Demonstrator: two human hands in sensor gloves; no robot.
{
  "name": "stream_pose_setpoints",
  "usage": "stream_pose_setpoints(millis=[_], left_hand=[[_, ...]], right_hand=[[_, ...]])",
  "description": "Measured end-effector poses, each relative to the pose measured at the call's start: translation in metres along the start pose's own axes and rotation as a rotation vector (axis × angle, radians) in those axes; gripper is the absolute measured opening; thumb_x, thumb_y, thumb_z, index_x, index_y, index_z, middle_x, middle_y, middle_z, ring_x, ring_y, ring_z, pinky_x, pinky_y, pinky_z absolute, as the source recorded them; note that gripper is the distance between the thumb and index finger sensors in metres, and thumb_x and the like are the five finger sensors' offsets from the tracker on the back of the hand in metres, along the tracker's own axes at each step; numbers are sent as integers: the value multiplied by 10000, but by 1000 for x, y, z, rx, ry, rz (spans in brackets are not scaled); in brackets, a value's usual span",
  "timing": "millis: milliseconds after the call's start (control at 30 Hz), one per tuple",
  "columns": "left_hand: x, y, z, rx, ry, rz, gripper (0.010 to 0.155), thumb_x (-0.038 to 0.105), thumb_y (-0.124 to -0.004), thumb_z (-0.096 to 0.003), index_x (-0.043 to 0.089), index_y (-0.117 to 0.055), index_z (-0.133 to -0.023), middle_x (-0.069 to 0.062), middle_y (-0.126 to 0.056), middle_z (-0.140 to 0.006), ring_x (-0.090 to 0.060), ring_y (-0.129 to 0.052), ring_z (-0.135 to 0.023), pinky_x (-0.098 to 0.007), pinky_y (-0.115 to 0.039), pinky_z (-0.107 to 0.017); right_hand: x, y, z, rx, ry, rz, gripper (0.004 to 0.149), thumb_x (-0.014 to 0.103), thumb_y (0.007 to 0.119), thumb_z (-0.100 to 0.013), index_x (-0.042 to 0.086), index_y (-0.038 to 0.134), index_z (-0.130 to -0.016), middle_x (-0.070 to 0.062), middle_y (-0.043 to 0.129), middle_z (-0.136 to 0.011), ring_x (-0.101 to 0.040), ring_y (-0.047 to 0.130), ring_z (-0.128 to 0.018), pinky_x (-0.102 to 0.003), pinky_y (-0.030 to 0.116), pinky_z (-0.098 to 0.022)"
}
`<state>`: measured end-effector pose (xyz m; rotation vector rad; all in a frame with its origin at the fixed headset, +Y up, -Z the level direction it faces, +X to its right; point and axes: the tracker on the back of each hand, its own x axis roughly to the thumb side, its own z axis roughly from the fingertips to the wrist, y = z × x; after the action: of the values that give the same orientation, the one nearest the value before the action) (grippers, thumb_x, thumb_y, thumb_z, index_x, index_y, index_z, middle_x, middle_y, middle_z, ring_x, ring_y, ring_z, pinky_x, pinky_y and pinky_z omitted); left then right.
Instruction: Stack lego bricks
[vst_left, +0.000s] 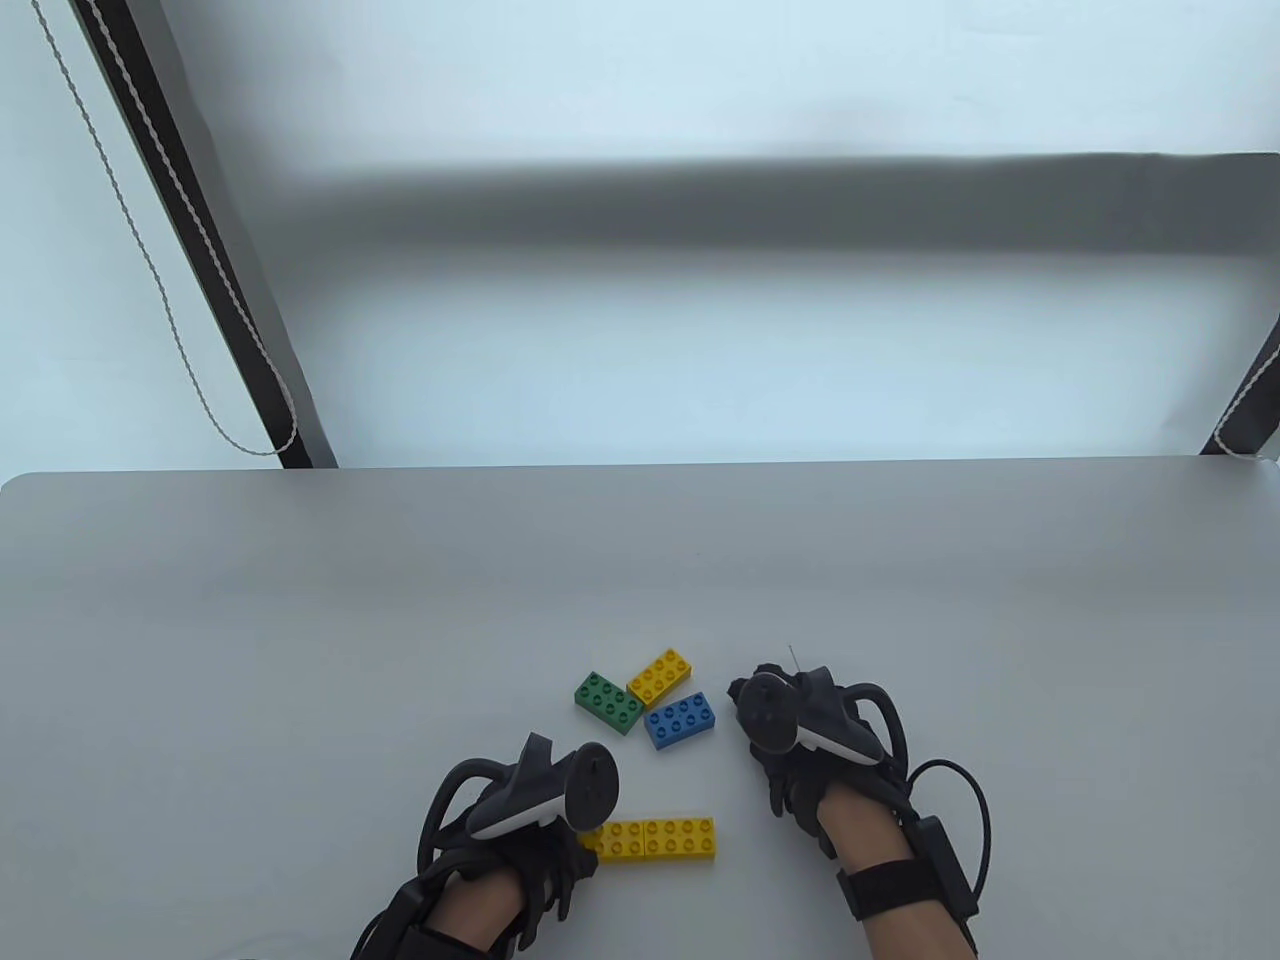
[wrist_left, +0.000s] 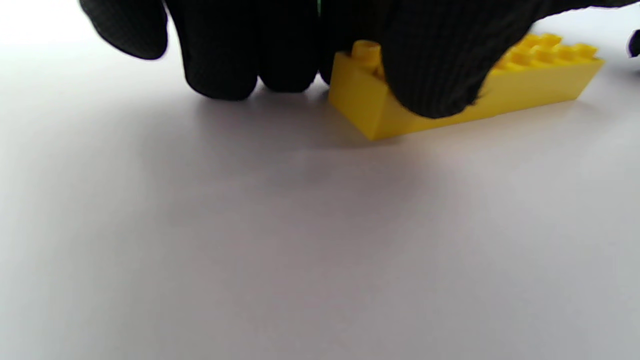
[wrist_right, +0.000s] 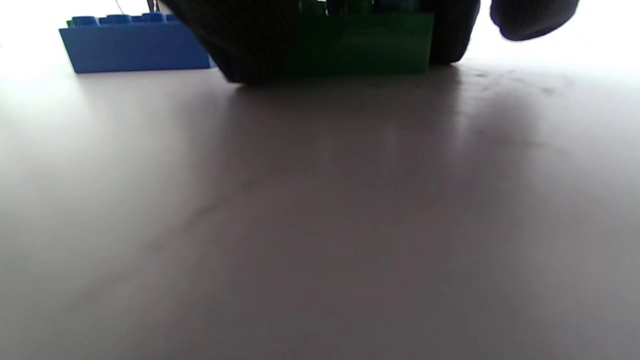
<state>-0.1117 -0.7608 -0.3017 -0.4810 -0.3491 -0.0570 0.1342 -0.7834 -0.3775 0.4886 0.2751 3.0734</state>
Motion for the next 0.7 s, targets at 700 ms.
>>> stream_pose_setpoints(millis=[700], left_hand=[[-1, 0, 0, -4, -3, 8, 623, 489, -848, -372, 298, -677, -940, -40, -702, -1005, -311, -749, -902, -601, -610, -688]], right_hand=[[6, -7, 2, -48, -11, 41, 659, 314, 832, -362, 252, 538, -948, -134, 647, -969, -480, 767, -824, -658, 654, -597]])
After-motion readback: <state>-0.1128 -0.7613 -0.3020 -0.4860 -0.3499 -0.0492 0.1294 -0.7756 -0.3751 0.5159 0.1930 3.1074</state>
